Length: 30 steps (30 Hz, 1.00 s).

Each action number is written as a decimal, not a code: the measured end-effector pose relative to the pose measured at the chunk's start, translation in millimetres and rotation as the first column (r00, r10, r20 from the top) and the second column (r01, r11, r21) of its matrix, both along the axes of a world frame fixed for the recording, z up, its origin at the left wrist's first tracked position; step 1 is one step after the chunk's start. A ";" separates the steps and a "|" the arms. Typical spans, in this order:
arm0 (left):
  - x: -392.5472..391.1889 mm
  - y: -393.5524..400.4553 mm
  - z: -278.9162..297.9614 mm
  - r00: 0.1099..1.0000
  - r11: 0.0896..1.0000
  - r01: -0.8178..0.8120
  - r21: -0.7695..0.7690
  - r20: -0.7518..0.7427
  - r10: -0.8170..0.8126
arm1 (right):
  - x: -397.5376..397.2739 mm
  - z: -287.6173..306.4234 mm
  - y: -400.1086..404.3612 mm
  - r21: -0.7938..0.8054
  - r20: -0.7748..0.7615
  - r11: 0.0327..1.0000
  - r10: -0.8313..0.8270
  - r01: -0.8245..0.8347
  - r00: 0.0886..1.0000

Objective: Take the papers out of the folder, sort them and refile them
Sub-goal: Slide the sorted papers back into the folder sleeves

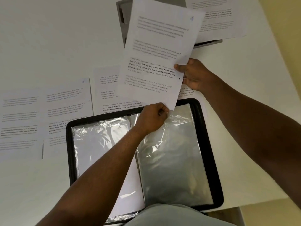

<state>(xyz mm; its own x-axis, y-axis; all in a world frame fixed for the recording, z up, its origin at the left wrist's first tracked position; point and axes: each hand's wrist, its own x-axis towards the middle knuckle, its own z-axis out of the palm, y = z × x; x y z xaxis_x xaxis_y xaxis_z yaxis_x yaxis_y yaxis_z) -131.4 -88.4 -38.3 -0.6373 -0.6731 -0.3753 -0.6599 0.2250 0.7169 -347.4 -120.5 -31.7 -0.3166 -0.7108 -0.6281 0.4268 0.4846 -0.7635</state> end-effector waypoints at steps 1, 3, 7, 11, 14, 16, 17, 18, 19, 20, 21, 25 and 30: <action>0.2 0.5 -1.3 1.000 1.000 -0.004 -0.009 0.001 0.004 | -0.6 -1.4 2.2 -0.001 0.007 1.000 -0.027 0.027 1.000; 0.3 1.5 -2.0 1.000 1.000 -0.007 -0.024 0.004 0.007 | -1.3 -5.0 7.5 -0.002 0.030 0.999 -0.053 0.053 0.998; 0.7 4.2 -2.8 1.000 0.999 -0.015 -0.046 0.013 0.016 | -2.1 -11.0 19.6 0.008 0.001 1.000 0.003 -0.003 1.000; 3.1 6.0 -2.5 0.997 0.993 -0.057 -0.103 0.046 0.062 | -10.9 -12.9 28.7 0.012 -0.069 0.998 0.061 -0.060 0.996; 3.6 5.8 0.4 0.996 0.989 -0.068 -0.129 0.045 0.074 | -17.3 -11.5 31.7 0.019 -0.101 0.996 0.090 -0.088 0.991; 3.1 6.0 2.3 0.997 0.986 -0.070 -0.149 0.033 0.076 | -20.2 -8.8 31.9 0.018 -0.134 0.992 0.124 -0.123 0.983; 2.8 5.8 2.9 0.997 0.986 -0.070 -0.153 0.031 0.076 | -21.3 -7.5 31.4 0.017 -0.147 0.990 0.140 -0.139 0.979; 2.3 5.8 3.5 0.997 0.986 -0.068 -0.152 0.035 0.074 | -22.2 -6.3 30.6 0.017 -0.157 0.988 0.154 -0.154 0.975; 2.0 5.6 4.4 0.997 0.987 -0.064 -0.150 0.043 0.071 | -22.9 -5.4 29.4 0.020 -0.167 0.985 0.170 -0.169 0.971; 1.6 5.4 5.7 0.996 0.987 -0.061 -0.148 0.054 0.070 | -23.5 -4.9 27.8 0.023 -0.174 0.983 0.185 -0.184 0.967; 1.8 5.0 7.3 0.995 0.987 -0.058 -0.147 0.067 0.069 | -24.1 -4.0 26.3 0.027 -0.180 0.979 0.202 -0.201 0.963; 6.5 5.7 13.4 0.988 0.985 0.003 -0.175 0.153 0.024 | -27.6 -4.3 22.5 0.054 -0.208 0.968 0.249 -0.243 0.946; 12.6 7.8 11.0 0.972 0.979 0.070 -0.194 0.233 -0.023 | -29.7 -4.4 23.0 0.098 -0.258 0.957 0.290 -0.273 0.922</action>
